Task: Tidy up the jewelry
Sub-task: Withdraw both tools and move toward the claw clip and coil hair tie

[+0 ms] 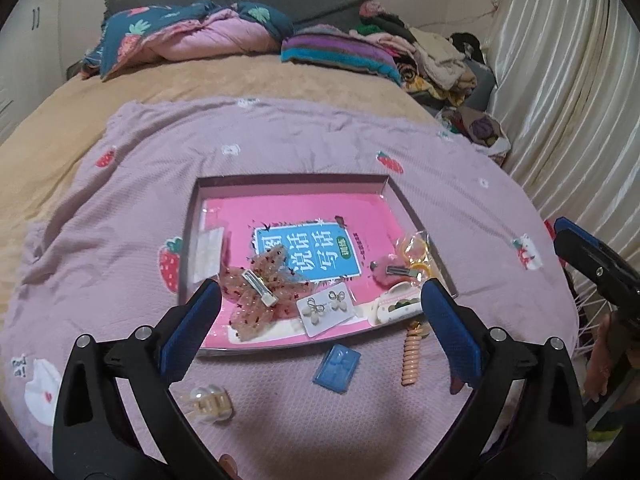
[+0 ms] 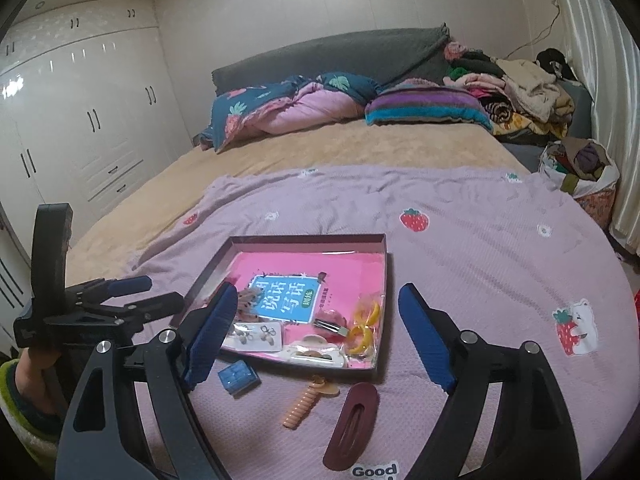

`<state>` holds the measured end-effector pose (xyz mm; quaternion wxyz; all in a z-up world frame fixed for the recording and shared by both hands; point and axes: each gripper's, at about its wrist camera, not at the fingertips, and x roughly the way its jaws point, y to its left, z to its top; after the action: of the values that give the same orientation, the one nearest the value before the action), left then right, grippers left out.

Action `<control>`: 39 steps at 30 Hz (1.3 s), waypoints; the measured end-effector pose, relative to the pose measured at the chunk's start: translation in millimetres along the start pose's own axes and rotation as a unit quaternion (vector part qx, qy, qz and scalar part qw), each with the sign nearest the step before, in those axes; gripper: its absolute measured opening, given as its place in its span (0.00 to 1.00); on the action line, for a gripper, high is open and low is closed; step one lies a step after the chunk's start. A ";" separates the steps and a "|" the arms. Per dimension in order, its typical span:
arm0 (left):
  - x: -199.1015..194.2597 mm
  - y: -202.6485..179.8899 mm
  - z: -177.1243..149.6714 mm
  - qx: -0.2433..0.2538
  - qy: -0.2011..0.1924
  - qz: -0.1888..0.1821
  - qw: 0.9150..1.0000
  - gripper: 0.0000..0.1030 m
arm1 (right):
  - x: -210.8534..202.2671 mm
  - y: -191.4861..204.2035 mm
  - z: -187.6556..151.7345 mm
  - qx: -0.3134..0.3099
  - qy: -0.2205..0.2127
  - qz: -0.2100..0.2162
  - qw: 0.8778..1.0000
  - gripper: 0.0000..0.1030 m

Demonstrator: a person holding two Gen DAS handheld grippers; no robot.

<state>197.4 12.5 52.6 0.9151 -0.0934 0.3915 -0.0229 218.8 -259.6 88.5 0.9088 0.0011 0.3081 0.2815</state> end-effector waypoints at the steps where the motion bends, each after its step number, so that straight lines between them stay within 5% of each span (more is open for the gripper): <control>1: -5.1 0.1 0.4 0.000 -0.005 -0.001 1.000 0.91 | -3.3 1.7 0.3 -0.002 -0.003 0.000 1.000 0.79; 19: -62.3 12.8 -7.1 -0.014 -0.056 0.010 0.998 0.91 | -45.4 28.1 -4.8 -0.022 -0.033 0.003 0.999 0.79; 39: -70.4 35.9 -46.5 -0.022 -0.041 0.034 0.998 0.91 | -38.3 53.1 -45.8 -0.038 0.002 0.003 0.999 0.79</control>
<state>114.0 48.7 64.5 0.9283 -0.1010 0.3574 0.0206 141.0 -242.3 82.1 0.9065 -0.0331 0.2991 0.2960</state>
